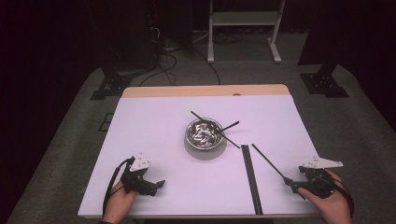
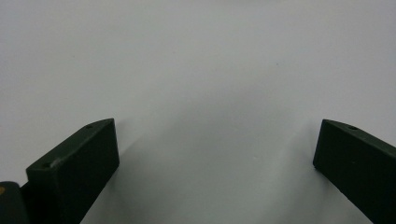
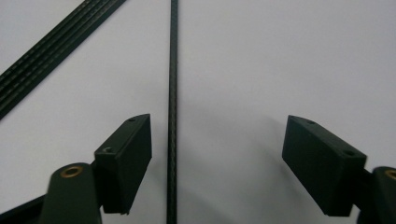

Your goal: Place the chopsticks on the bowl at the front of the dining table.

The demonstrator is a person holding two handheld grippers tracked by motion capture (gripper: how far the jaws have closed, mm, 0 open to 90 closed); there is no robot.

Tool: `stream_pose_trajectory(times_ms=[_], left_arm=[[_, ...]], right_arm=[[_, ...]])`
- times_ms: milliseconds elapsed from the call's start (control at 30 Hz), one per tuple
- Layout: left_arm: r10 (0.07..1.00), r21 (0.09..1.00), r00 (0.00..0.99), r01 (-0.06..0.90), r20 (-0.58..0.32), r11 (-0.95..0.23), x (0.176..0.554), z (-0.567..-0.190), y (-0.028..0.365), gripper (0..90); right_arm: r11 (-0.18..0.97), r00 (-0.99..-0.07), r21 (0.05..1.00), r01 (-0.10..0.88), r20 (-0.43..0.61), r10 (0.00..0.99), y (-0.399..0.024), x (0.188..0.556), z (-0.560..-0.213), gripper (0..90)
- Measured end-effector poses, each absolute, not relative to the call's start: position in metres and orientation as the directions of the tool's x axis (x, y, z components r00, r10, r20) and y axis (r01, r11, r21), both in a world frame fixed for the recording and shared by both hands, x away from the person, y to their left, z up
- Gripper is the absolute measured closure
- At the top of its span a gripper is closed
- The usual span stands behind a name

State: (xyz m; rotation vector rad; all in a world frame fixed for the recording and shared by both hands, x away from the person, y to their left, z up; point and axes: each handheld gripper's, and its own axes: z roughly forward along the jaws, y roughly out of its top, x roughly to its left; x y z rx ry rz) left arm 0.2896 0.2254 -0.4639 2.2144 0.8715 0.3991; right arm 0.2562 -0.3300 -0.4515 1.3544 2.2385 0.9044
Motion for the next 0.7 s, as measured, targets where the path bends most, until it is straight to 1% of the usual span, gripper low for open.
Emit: stream_pose_trajectory(times_ms=[33, 100, 333, 467, 600, 700], left_arm=[[0.689, 0.715, 0.725, 0.468, 0.025, -0.519, 0.29, -0.464, 0.225, 0.0], [0.689, 0.715, 0.725, 0.468, 0.025, -0.519, 0.29, -0.464, 0.225, 0.0], [0.689, 0.715, 0.725, 0.469, 0.025, -0.519, 0.29, -0.464, 0.225, 0.0], [0.689, 0.716, 0.725, 0.468, 0.024, -0.518, 0.29, -0.464, 0.225, 0.0], [0.689, 0.715, 0.725, 0.468, 0.025, -0.518, 0.29, -0.464, 0.225, 0.0], [0.689, 0.716, 0.724, 0.468, 0.024, -0.518, 0.29, -0.464, 0.225, 0.0]], right_arm=[[0.335, -0.472, 0.69, 0.641, 0.011, 0.882, -0.329, 0.257, -0.451, 25.8], [0.337, -0.476, 0.695, 0.635, 0.009, 0.879, -0.328, 0.258, -0.45, 31.2], [0.323, -0.495, 0.709, 0.627, 0.043, 0.868, -0.326, 0.263, -0.448, 40.0], [0.313, -0.514, 0.725, 0.614, 0.065, 0.855, -0.322, 0.267, -0.445, 48.2], [0.322, -0.532, 0.728, 0.606, 0.069, 0.844, -0.317, 0.274, -0.445, 52.9], [0.333, -0.542, 0.725, 0.603, 0.066, 0.838, -0.313, 0.277, -0.445, 54.8]])
